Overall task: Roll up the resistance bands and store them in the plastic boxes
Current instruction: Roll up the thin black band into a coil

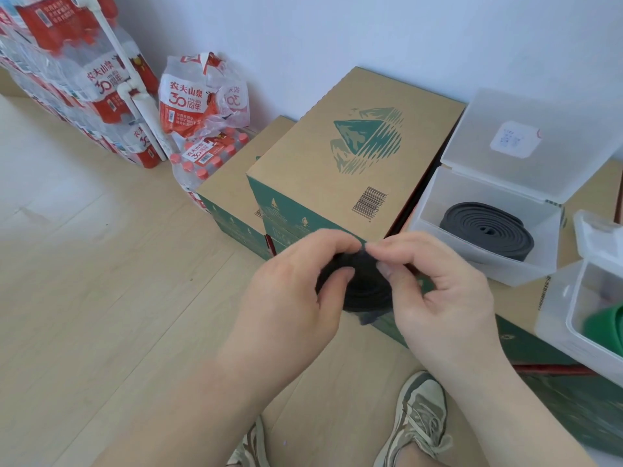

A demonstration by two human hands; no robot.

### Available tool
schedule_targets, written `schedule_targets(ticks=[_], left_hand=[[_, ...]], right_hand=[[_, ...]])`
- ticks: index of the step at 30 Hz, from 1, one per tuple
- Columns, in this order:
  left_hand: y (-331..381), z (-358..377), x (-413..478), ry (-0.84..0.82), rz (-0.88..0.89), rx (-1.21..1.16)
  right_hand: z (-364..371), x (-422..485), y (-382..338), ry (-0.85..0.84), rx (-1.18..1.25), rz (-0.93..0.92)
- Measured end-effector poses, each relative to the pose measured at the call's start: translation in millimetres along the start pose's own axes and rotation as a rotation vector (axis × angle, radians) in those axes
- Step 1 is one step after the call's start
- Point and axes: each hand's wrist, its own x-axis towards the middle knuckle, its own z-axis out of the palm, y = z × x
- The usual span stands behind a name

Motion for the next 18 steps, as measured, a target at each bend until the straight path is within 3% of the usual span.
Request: schedule_targets(ticks=[2,7,13,15,18], left_hand=[[-1,0,0,0.014,-0.005,-0.022],[2,-4,7,0.127,-0.229,-0.271],[-3,-3,10,0.178,-0.429,-0.528],[-5,-1,8,0.083,-0.449,-0.439],[-3,1,3,0.035,-0.279,-0.155]], right_hand=[[1,0,0,-0.002,-0.019,-0.017],[-6,5,-2,0.124,0.165,0.223],[-4,6,-6,0.139,0.242,0.251],[-4,5,-2,0.122,0.160,0.228],[-2,3,3,0.069,-0.048,0.049]])
